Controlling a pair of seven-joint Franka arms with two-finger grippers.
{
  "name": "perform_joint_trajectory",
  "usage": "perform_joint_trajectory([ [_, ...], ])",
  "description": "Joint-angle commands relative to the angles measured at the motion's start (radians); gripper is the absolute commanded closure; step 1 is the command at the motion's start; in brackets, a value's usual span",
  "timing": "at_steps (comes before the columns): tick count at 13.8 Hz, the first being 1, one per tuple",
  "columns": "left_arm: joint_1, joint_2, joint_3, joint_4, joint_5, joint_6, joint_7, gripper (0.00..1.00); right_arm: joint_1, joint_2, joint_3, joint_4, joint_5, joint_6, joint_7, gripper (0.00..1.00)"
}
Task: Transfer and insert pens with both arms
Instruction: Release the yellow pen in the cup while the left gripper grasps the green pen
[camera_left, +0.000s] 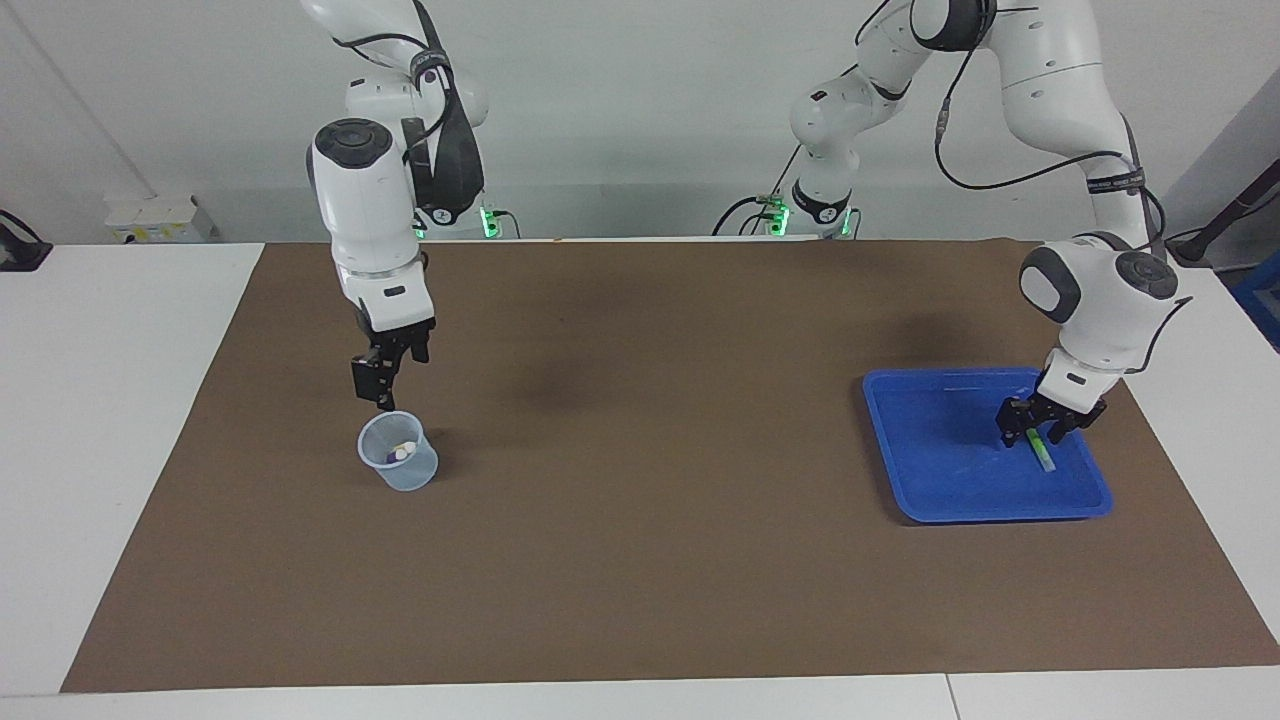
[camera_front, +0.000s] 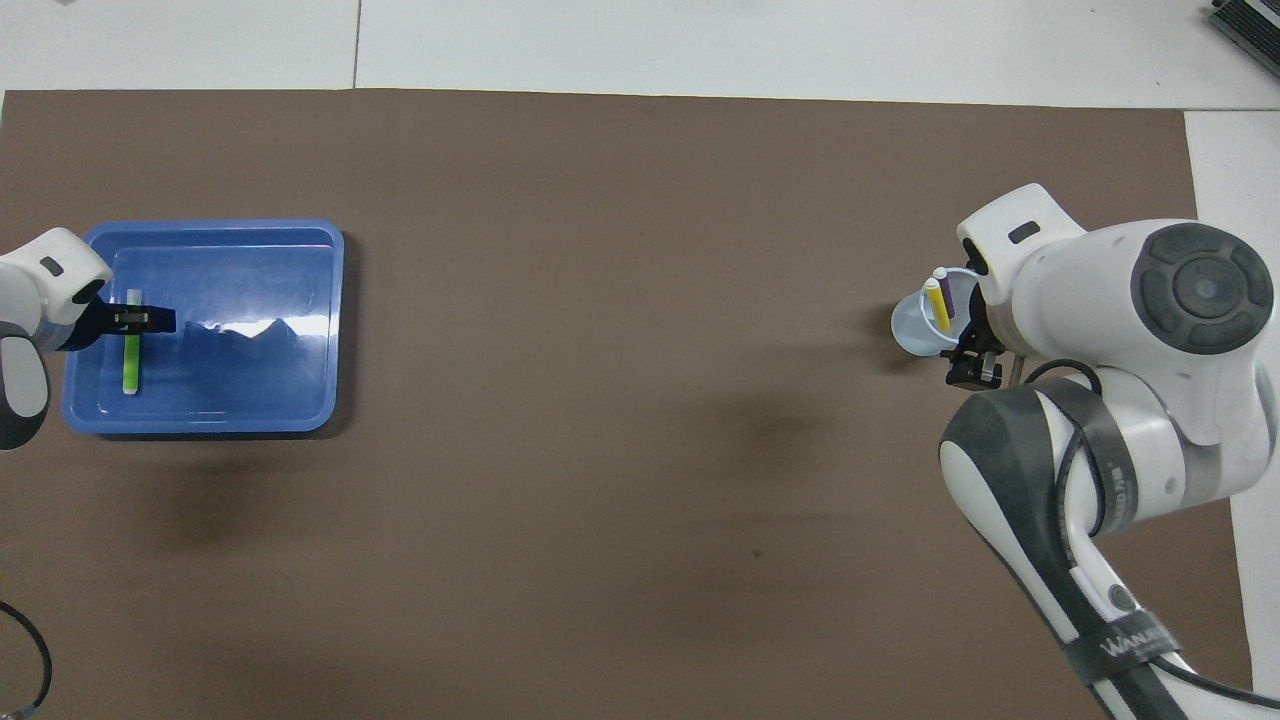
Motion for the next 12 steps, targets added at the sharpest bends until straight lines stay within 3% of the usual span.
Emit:
perform_joint_trajectory([
  [1, 0.018, 0.033, -0.007, 0.025, 0.022, 0.003, 0.009, 0.3, -0.019, -0.027, 0.01, -0.004, 0.024, 0.001, -0.016, 0.0],
  [3, 0.018, 0.033, -0.008, 0.025, 0.022, 0.003, 0.009, 0.35, -0.036, -0.029, 0.007, 0.042, 0.097, -0.031, 0.013, 0.0],
  [5, 0.018, 0.033, -0.008, 0.024, 0.022, -0.003, 0.009, 0.59, -0.068, -0.033, 0.007, 0.067, 0.189, -0.095, 0.093, 0.0],
  [7, 0.018, 0.032, -0.008, 0.025, 0.019, -0.015, 0.009, 0.91, -0.082, -0.047, 0.007, 0.09, 0.272, -0.178, 0.189, 0.0],
  [8, 0.018, 0.032, -0.008, 0.025, 0.013, -0.018, 0.009, 1.0, -0.074, -0.053, 0.009, 0.096, 0.292, -0.195, 0.242, 0.0],
  [12, 0.018, 0.032, -0.008, 0.028, 0.007, -0.035, 0.009, 1.0, -0.065, -0.064, 0.05, 0.096, 0.389, -0.2, 0.562, 0.0],
])
